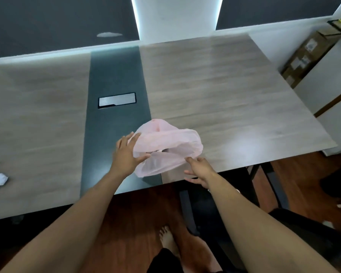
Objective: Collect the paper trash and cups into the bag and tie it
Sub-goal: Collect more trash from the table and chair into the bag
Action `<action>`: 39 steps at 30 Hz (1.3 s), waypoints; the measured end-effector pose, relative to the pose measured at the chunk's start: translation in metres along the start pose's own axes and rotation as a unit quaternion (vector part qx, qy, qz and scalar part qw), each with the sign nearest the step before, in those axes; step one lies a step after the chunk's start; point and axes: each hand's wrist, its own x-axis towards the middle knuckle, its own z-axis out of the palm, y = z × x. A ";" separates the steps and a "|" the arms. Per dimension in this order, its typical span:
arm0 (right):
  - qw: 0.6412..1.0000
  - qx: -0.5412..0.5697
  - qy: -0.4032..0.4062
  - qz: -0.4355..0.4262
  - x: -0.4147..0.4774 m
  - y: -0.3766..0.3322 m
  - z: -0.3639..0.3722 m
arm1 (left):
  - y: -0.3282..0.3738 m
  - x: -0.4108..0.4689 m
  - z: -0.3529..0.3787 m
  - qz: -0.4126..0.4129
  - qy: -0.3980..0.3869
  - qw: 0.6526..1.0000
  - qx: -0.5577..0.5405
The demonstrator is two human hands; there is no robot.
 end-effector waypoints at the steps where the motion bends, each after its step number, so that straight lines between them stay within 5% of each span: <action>1: 1.000 0.015 0.003 0.005 0.004 -0.001 0.006 | -0.005 0.008 0.004 -0.001 -0.016 1.000 0.009; 8: 0.996 0.090 0.013 0.016 0.026 -0.011 0.019 | -0.009 0.027 0.023 0.043 -0.008 0.999 -0.026; 14: 0.993 0.103 0.048 -0.018 0.019 -0.022 -0.004 | 0.024 0.018 0.008 0.013 -0.025 0.984 -0.174; 20: 0.969 0.181 0.127 -0.109 -0.022 -0.039 -0.080 | 0.088 0.020 0.004 -0.117 -0.027 0.894 -0.433; 24: 0.955 0.202 0.168 -0.141 -0.050 -0.040 -0.138 | 0.130 0.001 0.022 -0.135 -0.084 0.850 -0.502; 30: 0.946 0.205 0.198 -0.153 -0.080 -0.016 -0.216 | 0.189 -0.050 0.060 -0.124 -0.169 0.842 -0.497; 39: 0.965 0.086 0.210 -0.133 -0.064 0.050 -0.273 | 0.202 -0.100 0.134 -0.169 -0.208 0.894 -0.359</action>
